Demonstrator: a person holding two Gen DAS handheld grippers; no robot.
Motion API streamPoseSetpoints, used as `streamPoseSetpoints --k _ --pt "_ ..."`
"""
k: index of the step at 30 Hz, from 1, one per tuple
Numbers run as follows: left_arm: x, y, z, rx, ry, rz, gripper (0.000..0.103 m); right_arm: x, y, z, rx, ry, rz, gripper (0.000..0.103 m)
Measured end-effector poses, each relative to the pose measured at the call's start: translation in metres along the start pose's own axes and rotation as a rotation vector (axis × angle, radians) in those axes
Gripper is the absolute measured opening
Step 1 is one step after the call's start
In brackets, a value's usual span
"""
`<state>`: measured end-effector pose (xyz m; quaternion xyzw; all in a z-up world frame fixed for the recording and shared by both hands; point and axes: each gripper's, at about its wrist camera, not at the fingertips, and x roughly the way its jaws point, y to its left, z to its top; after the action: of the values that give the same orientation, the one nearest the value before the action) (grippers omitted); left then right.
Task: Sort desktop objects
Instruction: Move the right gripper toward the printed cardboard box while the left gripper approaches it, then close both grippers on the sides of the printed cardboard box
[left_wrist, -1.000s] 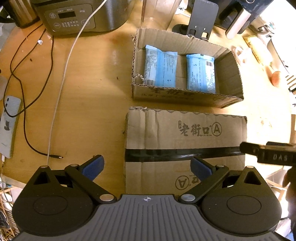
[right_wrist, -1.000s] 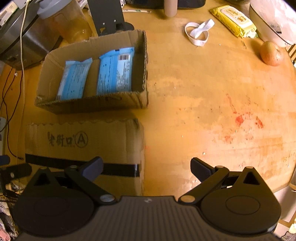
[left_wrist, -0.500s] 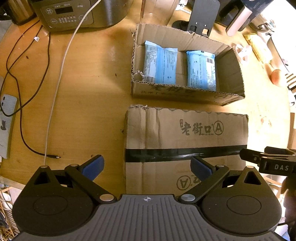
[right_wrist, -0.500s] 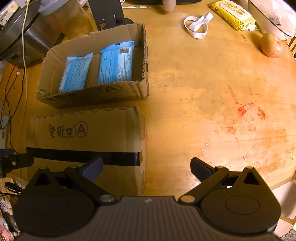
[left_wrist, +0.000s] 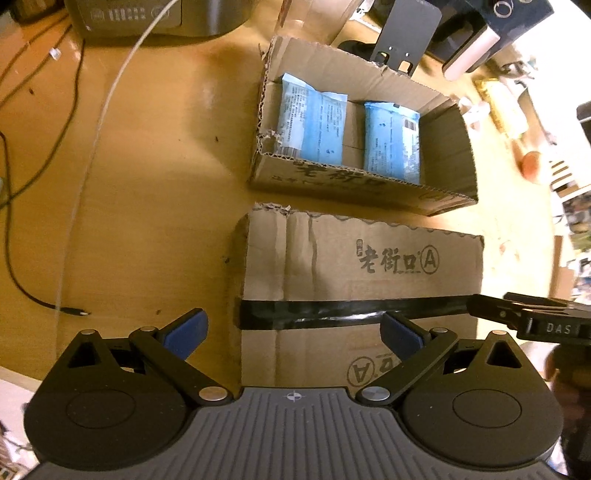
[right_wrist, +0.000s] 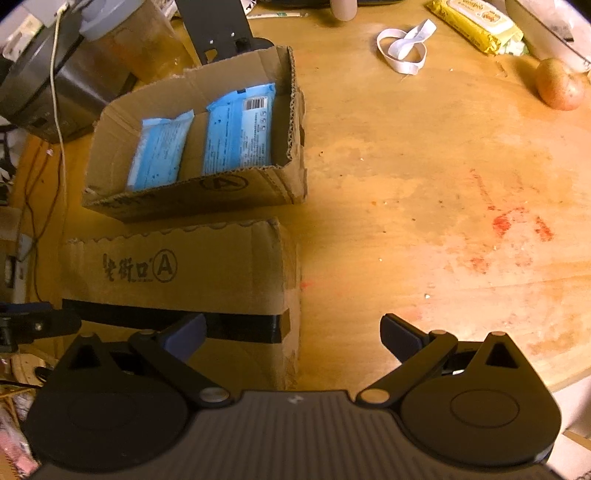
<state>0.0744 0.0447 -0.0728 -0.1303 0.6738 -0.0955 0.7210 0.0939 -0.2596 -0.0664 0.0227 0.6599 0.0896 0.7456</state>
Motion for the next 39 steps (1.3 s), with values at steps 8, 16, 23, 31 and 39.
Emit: streamPoseSetpoints --k 8,16,23,31,39 --pt "0.009 0.024 -0.002 0.007 -0.031 -0.164 0.102 0.005 -0.021 -0.001 -0.007 -0.028 0.126 0.103" --pt "0.014 0.039 -0.005 0.063 -0.059 -0.284 0.102 0.013 -0.038 -0.003 -0.004 -0.023 0.294 0.103" --pt "0.017 0.054 -0.003 0.059 -0.057 -0.343 0.102 0.022 -0.045 -0.005 -0.006 -0.014 0.399 0.103" --pt "0.026 0.070 -0.001 0.030 -0.017 -0.409 0.100 0.028 -0.050 -0.006 -0.006 0.000 0.434 0.093" --pt "0.030 0.075 0.001 0.022 0.010 -0.409 0.071 0.025 -0.056 -0.008 -0.002 -0.001 0.454 0.078"
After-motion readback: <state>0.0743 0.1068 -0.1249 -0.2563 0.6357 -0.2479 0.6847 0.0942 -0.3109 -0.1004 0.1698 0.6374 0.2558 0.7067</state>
